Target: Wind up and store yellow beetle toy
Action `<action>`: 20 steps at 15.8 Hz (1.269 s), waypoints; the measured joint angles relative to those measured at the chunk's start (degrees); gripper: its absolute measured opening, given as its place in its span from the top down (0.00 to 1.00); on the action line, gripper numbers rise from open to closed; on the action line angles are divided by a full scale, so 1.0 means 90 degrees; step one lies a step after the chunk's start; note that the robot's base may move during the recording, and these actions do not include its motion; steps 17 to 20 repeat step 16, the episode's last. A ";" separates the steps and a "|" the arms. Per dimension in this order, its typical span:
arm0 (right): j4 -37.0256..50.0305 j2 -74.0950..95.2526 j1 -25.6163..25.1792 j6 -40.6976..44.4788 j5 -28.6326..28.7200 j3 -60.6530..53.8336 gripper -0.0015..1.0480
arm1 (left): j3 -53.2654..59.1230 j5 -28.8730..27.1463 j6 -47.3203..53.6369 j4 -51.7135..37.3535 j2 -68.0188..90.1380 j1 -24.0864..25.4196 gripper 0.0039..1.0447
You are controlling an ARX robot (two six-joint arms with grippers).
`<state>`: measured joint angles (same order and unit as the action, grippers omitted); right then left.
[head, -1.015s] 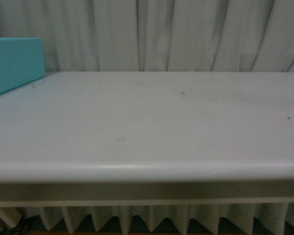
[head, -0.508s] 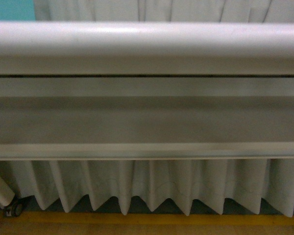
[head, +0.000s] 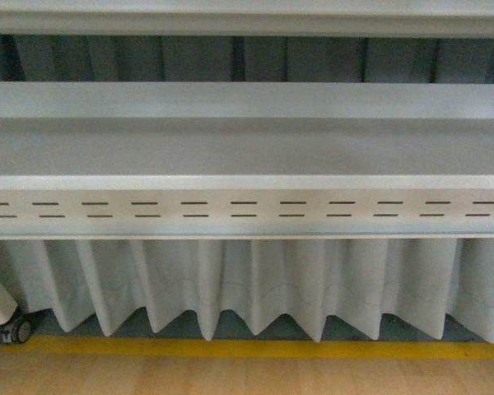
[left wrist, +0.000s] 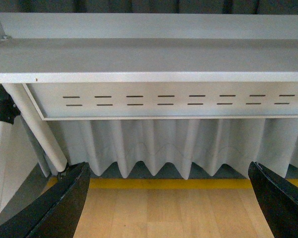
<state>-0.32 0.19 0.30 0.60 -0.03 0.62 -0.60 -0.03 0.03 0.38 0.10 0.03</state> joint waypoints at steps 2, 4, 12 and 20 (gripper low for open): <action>0.0005 0.0000 0.0000 0.0000 0.0000 0.0000 0.06 | 0.0000 0.0000 0.0000 -0.0007 0.0000 0.0000 0.06; 0.0005 0.0000 0.0000 0.0000 0.0000 0.0000 0.06 | 0.0000 0.0000 0.0000 -0.0007 0.0000 0.0000 0.06; 0.0005 0.0000 0.0000 0.0000 0.0000 0.0000 0.06 | 0.0000 0.0000 0.0000 -0.0007 0.0000 0.0000 0.06; 0.0005 0.0000 0.0000 0.0000 0.0000 0.0000 0.06 | 0.0000 0.0000 0.0000 -0.0007 0.0000 0.0000 0.06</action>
